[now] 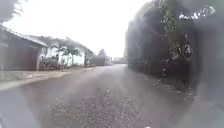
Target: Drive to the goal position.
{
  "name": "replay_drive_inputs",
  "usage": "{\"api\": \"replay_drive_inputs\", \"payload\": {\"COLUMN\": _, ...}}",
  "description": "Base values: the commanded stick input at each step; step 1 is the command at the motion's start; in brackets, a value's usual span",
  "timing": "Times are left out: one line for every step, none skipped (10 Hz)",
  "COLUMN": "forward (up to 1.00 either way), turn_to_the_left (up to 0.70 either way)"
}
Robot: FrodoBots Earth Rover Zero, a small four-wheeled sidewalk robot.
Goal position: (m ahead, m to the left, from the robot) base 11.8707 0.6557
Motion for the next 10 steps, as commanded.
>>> {"api": "replay_drive_inputs", "payload": {"forward": 0.70, "turn_to_the_left": 0.00}}
{"api": "replay_drive_inputs", "payload": {"forward": 0.70, "turn_to_the_left": 0.00}}
{"api": "replay_drive_inputs", "payload": {"forward": 0.70, "turn_to_the_left": 0.00}}
{"api": "replay_drive_inputs", "payload": {"forward": 0.70, "turn_to_the_left": 0.00}}
{"api": "replay_drive_inputs", "payload": {"forward": 0.70, "turn_to_the_left": 0.00}}
{"api": "replay_drive_inputs", "payload": {"forward": 0.70, "turn_to_the_left": 0.00}}
{"api": "replay_drive_inputs", "payload": {"forward": 0.70, "turn_to_the_left": 0.00}}
{"api": "replay_drive_inputs", "payload": {"forward": 0.70, "turn_to_the_left": 0.00}}
{"api": "replay_drive_inputs", "payload": {"forward": 0.70, "turn_to_the_left": 0.00}}
{"api": "replay_drive_inputs", "payload": {"forward": 0.70, "turn_to_the_left": 0.00}}
